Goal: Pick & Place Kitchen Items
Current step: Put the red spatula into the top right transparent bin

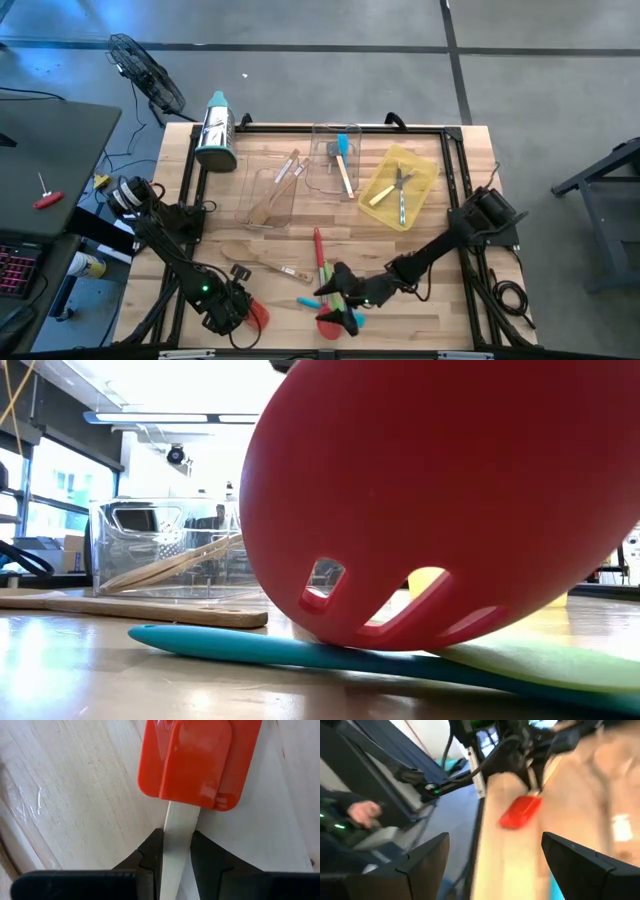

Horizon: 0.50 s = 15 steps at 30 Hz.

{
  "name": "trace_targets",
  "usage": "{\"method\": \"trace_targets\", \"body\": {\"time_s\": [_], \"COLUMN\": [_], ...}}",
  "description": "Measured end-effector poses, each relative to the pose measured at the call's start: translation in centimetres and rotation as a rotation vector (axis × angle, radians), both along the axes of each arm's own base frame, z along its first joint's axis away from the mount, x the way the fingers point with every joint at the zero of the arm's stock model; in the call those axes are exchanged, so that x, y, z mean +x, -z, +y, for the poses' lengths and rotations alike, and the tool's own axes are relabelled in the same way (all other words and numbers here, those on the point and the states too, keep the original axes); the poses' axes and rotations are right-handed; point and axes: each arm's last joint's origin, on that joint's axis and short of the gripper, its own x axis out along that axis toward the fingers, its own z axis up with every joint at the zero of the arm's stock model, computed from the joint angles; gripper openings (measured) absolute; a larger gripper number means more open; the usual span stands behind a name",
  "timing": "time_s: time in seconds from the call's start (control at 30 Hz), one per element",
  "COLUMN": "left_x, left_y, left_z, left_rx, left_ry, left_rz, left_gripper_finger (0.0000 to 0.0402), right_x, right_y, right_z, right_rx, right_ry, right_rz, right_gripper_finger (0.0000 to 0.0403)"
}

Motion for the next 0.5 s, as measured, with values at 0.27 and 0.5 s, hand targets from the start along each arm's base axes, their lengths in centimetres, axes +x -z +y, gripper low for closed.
{"method": "trace_targets", "body": {"time_s": [0.27, 0.5], "left_x": [0.1, 0.1], "left_y": [0.0, -0.1], "left_z": [0.0, 0.0], "left_rx": [0.006, 0.014], "left_ry": [-0.006, -0.015], "left_rz": [-0.014, -0.031], "left_gripper_finger": [0.007, 0.007], "right_x": [1.5, 3.1], "right_y": [0.7, 0.0], "right_z": [-0.8, -0.7], "right_rx": [0.155, 0.118], "right_ry": [-0.047, -0.079], "right_rz": [0.058, 0.114], "right_gripper_finger": [0.031, 0.031]}}
